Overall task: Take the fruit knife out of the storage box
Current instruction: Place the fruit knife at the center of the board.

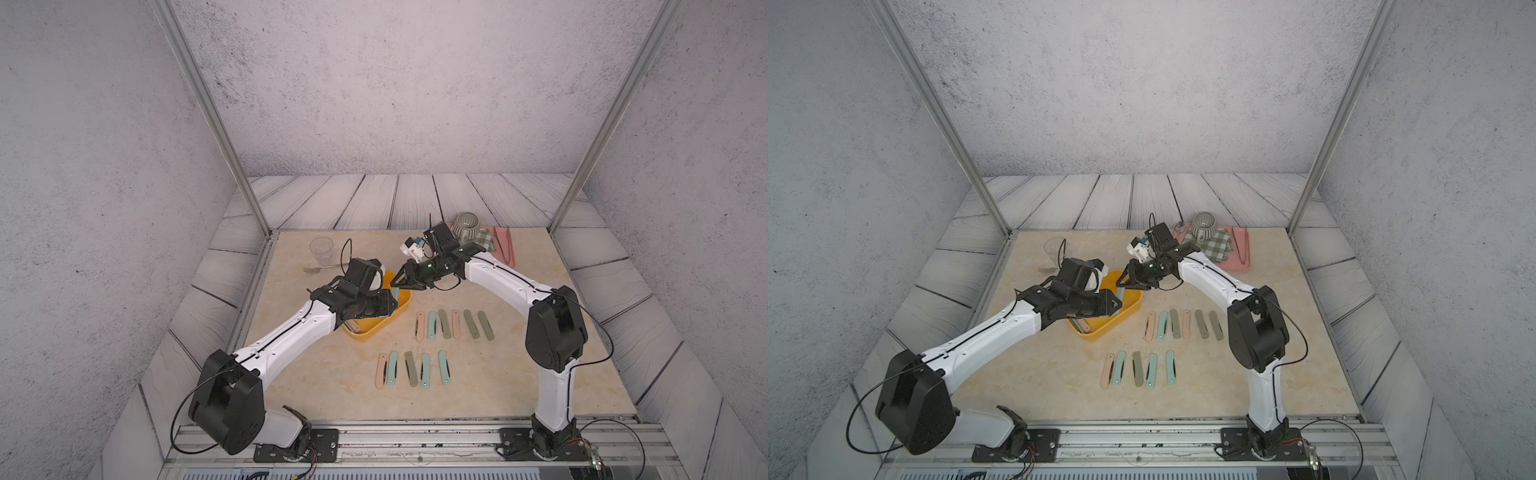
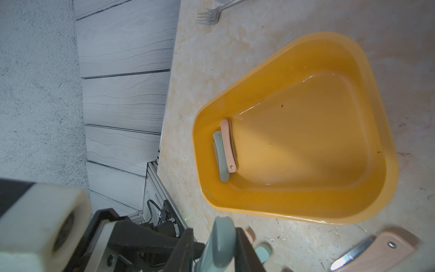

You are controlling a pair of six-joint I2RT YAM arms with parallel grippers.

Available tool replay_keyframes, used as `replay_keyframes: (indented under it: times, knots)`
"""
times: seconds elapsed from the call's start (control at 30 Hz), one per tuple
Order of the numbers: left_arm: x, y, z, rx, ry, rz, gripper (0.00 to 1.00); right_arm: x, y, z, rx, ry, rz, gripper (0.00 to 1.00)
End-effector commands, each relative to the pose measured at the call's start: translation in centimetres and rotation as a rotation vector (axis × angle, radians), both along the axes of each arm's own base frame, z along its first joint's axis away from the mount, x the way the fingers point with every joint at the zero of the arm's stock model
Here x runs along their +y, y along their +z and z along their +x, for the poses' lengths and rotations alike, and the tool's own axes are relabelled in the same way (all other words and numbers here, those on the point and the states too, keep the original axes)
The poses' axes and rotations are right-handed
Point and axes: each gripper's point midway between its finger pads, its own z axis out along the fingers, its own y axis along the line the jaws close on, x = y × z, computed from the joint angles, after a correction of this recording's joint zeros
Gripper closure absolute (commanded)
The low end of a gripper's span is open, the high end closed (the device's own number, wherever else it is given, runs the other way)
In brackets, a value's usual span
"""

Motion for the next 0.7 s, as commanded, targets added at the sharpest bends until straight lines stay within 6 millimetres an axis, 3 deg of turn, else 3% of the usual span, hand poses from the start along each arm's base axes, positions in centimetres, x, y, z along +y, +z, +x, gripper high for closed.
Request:
replay_keyframes:
  times: [0.0, 0.33, 0.43, 0.5, 0.67]
  knots:
    - [-0.7, 1.2, 0.5, -0.032, -0.005, -0.028, 0.84, 0.3, -1.1, -0.5, 0.029, 0.020, 0.001, 0.71]
    - [-0.9, 1.3, 0.8, -0.039, -0.005, -0.035, 0.79, 0.3, -1.0, -0.9, 0.037, 0.026, 0.011, 0.93]
    - [-0.8, 1.3, 0.7, -0.041, -0.007, -0.033, 0.68, 0.2, -0.7, -0.8, 0.035, 0.025, 0.015, 1.00]
    - [-0.7, 1.4, 0.6, -0.045, -0.010, -0.031, 0.55, 0.1, -0.5, -0.7, 0.027, 0.021, 0.011, 1.00]
    - [0.0, 1.8, 0.1, -0.060, -0.001, -0.014, 0.42, -1.6, -0.1, -0.3, 0.005, 0.003, -0.021, 1.00]
